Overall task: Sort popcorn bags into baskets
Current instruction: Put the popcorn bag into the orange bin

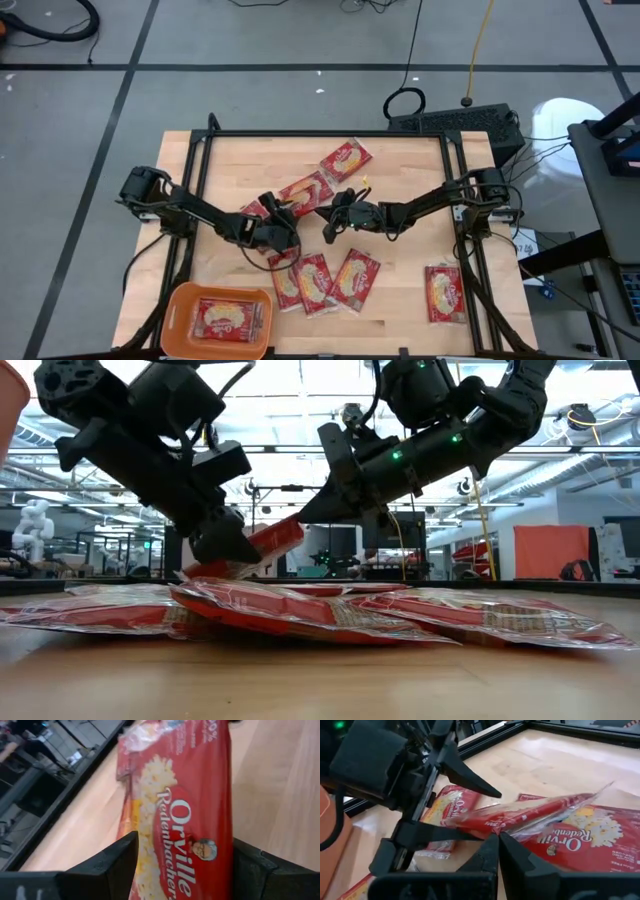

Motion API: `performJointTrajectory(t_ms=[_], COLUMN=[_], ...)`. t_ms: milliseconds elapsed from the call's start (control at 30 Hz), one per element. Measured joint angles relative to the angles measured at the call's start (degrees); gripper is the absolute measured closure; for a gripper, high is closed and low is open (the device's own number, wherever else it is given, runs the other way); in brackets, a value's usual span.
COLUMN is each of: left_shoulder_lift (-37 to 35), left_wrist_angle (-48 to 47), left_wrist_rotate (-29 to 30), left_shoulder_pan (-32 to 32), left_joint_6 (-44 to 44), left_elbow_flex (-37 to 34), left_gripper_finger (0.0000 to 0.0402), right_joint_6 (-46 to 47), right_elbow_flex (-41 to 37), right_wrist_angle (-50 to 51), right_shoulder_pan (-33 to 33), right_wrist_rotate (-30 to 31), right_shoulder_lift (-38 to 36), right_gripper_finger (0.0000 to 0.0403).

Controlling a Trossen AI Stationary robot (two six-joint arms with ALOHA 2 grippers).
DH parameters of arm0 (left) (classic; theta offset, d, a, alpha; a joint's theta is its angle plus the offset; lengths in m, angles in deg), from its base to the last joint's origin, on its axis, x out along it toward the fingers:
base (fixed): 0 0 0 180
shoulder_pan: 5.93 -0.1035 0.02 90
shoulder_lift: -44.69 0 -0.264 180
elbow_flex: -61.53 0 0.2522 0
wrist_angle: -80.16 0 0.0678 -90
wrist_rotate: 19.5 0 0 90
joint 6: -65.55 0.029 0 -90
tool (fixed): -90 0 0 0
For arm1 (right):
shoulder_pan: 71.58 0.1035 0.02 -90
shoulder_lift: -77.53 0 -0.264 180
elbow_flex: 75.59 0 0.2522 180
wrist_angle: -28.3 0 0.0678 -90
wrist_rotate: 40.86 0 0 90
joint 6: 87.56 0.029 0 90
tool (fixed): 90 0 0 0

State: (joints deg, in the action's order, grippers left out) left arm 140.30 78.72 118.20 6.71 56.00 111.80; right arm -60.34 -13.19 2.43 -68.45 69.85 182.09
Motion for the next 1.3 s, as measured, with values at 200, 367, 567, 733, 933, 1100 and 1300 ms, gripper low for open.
performJointTrajectory(t_ms=[200,367,567,733,933,1100,1300], left_shoulder_lift=[-0.91,-0.85,-1.22,-3.65,-11.99,-20.36,-30.16], left_wrist_angle=[0.19,-0.06,-0.38,-1.96,-11.47,-18.34,-25.12], left_wrist_rotate=[2.22,1.16,-1.42,-1.78,-5.80,-9.35,-13.24], left_shoulder_pan=[1.16,1.07,1.14,2.17,3.34,4.62,6.36], left_joint_6=[5.53,9.52,10.70,12.01,12.02,12.48,13.08], left_elbow_flex=[0.26,0.24,0.22,0.17,0.17,0.17,0.17], left_gripper_finger=[0.0213,0.0303,0.0380,0.0375,0.0351,0.0383,0.0378], right_joint_6=[0.00,-0.24,-2.92,-6.96,-8.31,-6.82,-6.74], right_elbow_flex=[0.00,0.00,0.00,0.00,-1.45,-4.19,-6.76], right_wrist_angle=[0.44,0.71,0.90,0.72,1.98,-0.86,-2.76], right_shoulder_pan=[0.49,0.72,0.93,1.29,2.46,3.79,6.75], right_wrist_rotate=[-0.40,-1.51,-1.84,-1.92,-0.90,-0.81,-0.81], right_shoulder_lift=[0.00,0.00,0.00,-0.66,-3.71,-3.89,-3.89], right_gripper_finger=[0.0403,0.0403,0.0403,0.0386,0.0317,0.0262,0.0230])
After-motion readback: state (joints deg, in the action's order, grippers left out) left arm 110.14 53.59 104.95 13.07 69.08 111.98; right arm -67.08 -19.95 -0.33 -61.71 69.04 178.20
